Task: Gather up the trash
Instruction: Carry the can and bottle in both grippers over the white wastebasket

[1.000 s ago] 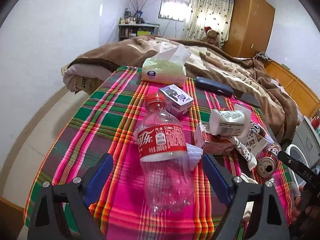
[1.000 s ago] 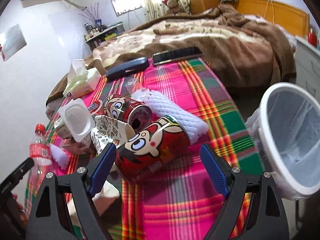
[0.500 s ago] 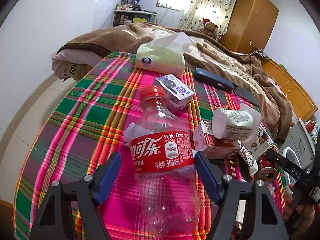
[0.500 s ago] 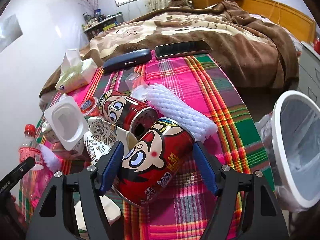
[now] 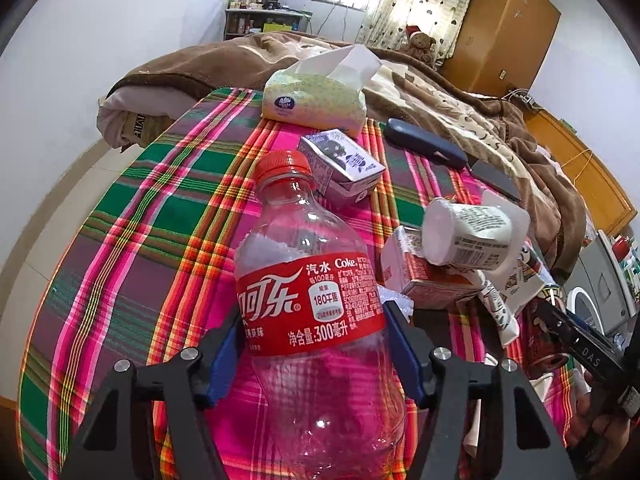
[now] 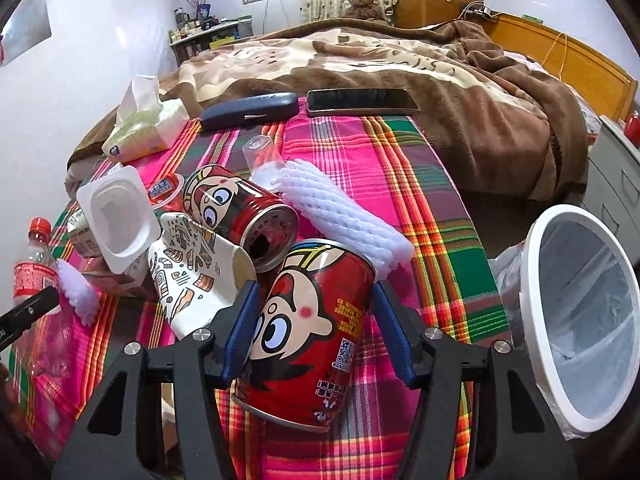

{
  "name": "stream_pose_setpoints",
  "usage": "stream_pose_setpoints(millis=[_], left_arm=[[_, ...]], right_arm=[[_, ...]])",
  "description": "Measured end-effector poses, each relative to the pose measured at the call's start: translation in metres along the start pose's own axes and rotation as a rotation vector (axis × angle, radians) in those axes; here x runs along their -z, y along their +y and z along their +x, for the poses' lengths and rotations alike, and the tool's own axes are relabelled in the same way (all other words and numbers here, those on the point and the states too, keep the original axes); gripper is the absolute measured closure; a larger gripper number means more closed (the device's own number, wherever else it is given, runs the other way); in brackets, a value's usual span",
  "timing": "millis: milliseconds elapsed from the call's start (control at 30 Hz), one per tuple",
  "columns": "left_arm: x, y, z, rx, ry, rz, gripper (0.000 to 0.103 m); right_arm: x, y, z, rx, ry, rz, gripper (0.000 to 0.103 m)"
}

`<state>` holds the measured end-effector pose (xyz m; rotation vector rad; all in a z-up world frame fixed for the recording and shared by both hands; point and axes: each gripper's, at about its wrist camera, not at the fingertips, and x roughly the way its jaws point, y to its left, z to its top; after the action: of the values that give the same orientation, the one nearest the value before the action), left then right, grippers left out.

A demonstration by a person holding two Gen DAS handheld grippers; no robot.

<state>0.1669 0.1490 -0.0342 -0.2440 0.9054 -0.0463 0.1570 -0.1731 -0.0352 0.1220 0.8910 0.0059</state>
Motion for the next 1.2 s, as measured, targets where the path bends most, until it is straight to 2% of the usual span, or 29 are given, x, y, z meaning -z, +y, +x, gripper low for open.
stream_pose_setpoints(millis=[233, 467, 667, 967, 1200], left_arm=[[0.005, -0.007, -0.018, -0.015, -0.044, 0.019, 0.038], [0.012, -0.013, -0.038, -0.02, -0.085, 0.026, 0.038], [0.018, -0.028, -0.056, 0.008, -0.112, 0.052, 0.038], [0.026, -0.072, -0.082, 0.055, -0.163, 0.13, 0.038], [0.027, -0.118, -0.094, 0.128, -0.187, 0.194, 0.038]], right_arm=[[0.006, -0.002, -0.006, -0.016, -0.025, -0.003, 0.046], [0.012, -0.007, -0.017, -0.078, -0.06, -0.002, 0.046], [0.014, -0.013, -0.028, -0.11, -0.09, 0.009, 0.047], [0.012, -0.03, -0.049, -0.142, -0.139, 0.041, 0.048], [0.01, -0.053, -0.072, -0.14, -0.208, 0.064, 0.048]])
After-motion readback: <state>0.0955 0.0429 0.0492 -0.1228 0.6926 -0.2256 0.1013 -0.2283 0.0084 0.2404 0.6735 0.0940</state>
